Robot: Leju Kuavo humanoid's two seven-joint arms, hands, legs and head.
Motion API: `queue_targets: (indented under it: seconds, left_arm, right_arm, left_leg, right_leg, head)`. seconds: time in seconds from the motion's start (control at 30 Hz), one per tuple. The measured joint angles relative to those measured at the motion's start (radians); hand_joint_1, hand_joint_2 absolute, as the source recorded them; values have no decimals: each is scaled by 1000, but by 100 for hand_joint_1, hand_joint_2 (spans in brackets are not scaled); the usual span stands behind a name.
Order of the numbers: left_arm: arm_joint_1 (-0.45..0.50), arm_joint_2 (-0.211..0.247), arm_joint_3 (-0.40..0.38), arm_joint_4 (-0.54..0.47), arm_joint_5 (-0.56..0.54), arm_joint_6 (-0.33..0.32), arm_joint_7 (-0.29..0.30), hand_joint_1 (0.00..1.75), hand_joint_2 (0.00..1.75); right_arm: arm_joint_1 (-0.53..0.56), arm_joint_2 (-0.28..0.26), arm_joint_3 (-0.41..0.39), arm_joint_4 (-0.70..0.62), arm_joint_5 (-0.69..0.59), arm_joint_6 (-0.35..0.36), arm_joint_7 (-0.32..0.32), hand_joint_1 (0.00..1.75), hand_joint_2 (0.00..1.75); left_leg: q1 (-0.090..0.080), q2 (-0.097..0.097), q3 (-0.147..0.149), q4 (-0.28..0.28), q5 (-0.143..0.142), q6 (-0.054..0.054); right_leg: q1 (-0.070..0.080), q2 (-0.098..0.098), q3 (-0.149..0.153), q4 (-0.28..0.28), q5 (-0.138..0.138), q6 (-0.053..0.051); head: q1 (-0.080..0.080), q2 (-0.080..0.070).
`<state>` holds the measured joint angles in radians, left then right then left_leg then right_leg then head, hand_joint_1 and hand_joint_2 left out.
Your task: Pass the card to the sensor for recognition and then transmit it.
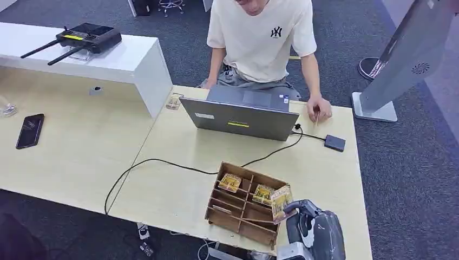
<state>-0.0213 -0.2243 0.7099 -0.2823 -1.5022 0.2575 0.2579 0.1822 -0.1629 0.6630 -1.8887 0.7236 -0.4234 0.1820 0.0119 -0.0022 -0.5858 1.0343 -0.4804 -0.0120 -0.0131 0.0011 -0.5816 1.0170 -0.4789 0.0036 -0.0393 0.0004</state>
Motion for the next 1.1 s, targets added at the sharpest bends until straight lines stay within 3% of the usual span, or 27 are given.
queue_targets:
  seconds: [0.27, 0.57, 0.77, 1.1]
  left_arm:
    - [0, 0, 0, 8, -11, 9, -4, 0, 0]
    - [-2, 2, -1, 18, -39, 18, -6, 0, 0]
    - [-11, 4, -8, 18, -61, 11, 2, 0, 0]
    - [-36, 10, -86, 18, -66, -19, 38, 0, 0]
  right_arm:
    - [-4, -1, -26, -1, -173, 8, -53, 175, 175]
    - [-89, 63, -95, 16, -342, 114, -119, 175, 175]
    - [-208, 127, -113, 58, -398, 164, -77, 175, 175]
    - [-464, 227, -146, 250, -299, 162, 76, 175, 175]
  left_leg:
    - [0, 0, 0, 0, 0, 0]
    - [0, 1, 0, 0, 0, 0]
    - [0, 1, 0, 0, 1, -1]
    - [0, 0, 0, 0, 3, -1]
  right_leg:
    - [0, 0, 0, 0, 0, 0]
    - [0, 1, 0, 0, 0, 0]
    - [0, 0, 0, 1, 0, 0]
    - [0, 0, 0, 1, 1, 0]
  head:
    - [0, 0]
    - [0, 0]
    - [0, 0]
    - [0, 0]
